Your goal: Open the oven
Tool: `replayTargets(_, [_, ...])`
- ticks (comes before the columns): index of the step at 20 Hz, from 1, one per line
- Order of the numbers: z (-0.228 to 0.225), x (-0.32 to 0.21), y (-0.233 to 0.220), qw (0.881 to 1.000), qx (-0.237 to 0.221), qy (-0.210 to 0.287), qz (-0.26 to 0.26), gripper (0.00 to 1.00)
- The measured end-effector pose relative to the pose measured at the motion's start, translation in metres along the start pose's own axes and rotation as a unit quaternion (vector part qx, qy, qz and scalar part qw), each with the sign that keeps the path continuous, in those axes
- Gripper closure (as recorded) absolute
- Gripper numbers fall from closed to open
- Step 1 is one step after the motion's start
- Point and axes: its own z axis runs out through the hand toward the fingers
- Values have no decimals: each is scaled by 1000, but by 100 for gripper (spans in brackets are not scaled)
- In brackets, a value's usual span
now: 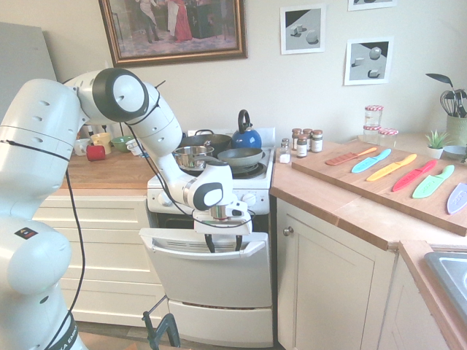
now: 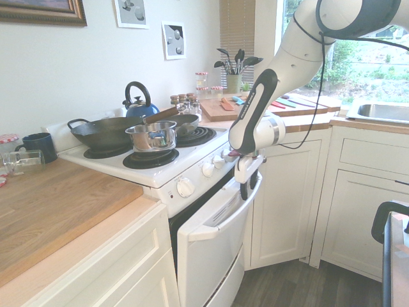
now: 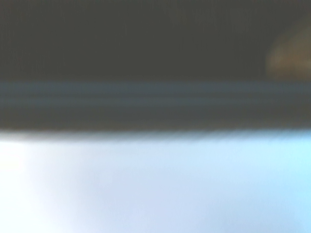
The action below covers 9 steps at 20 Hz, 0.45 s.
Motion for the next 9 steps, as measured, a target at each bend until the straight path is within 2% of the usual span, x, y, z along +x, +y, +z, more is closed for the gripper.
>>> replayTargets(5, [21,-47,37,1000,-1,24,2,0])
replayTargets(9, [-22,-68,75,999,6,29,21,0])
